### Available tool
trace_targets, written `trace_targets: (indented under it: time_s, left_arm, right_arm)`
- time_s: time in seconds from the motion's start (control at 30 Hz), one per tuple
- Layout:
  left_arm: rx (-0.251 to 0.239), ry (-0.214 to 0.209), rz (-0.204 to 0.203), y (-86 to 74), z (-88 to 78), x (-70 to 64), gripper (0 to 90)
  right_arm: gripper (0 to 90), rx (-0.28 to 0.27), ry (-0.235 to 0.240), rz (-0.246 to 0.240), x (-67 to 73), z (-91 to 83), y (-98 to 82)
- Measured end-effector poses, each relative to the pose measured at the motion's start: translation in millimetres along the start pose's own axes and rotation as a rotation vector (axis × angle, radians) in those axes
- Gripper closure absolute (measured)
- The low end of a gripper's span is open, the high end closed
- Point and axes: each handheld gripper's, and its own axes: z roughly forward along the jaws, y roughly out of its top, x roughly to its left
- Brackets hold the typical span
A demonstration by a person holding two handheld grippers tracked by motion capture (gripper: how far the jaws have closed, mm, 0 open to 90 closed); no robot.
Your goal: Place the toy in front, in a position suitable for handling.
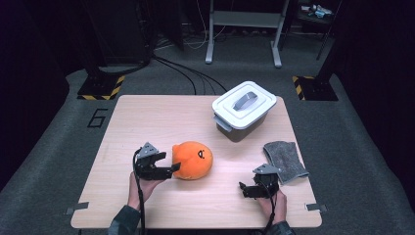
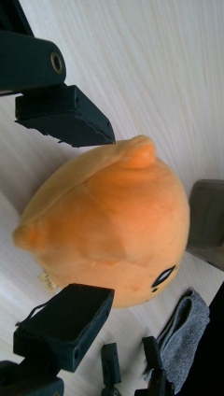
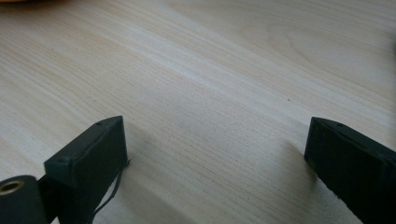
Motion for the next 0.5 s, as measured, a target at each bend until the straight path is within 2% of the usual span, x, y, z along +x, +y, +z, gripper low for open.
trace_targets:
  time_s: [0.2,0.37,0.5]
  left_arm:
    - [-0.015,0.002,-0.041,-18.0,-4.7,-0.4,18.4]
    - [-0.034,0.004,-0.057,-26.7,-7.0,1.0,16.1]
    - [-0.026,-0.01,-0.059,-30.6,-5.7,0.2,16.2]
  right_arm:
    - [5.2,-0.004,-0.006,-0.002,0.0,0.2,0.0]
    - [5.2,0.0,-0.007,0.005,0.4,0.5,0.7]
    - [5.2,0.0,-0.008,0.004,0.3,0.4,0.7]
